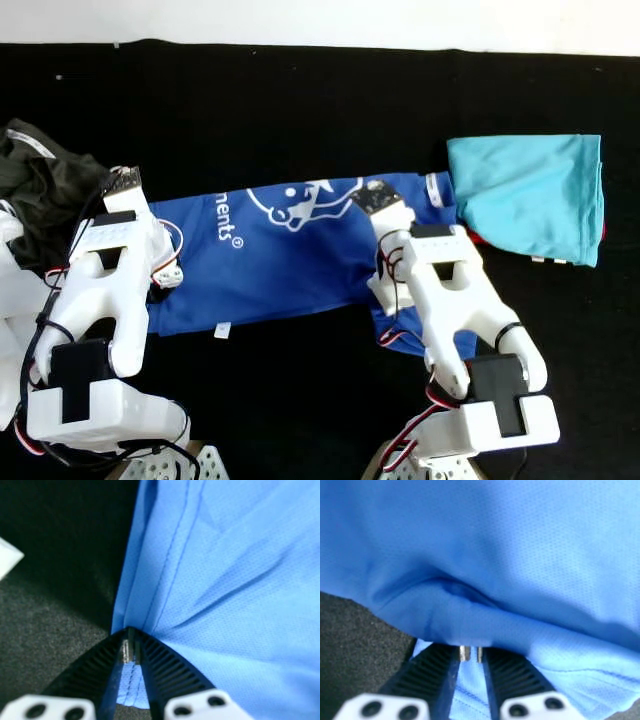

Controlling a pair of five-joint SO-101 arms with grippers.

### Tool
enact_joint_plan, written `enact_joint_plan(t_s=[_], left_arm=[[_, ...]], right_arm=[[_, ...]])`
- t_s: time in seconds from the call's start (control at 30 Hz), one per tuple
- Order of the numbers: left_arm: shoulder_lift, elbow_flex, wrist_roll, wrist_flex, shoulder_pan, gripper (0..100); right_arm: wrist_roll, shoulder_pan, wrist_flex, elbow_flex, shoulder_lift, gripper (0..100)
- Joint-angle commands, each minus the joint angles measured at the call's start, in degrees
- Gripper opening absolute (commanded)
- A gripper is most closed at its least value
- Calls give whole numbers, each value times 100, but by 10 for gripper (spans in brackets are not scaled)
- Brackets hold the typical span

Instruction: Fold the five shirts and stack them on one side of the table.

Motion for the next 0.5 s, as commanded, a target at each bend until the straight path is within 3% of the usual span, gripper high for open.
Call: enact_joint_plan(t_s=[0.0,0.2,0.47], left_arm=[[40,4,18,-158,57,9],[40,4,18,-158,57,9],[40,4,18,-158,57,9]], right_arm=[[53,13,-22,-154,13,20],[53,13,-13,-145,13,111],[62,13,-13,-154,4,112]])
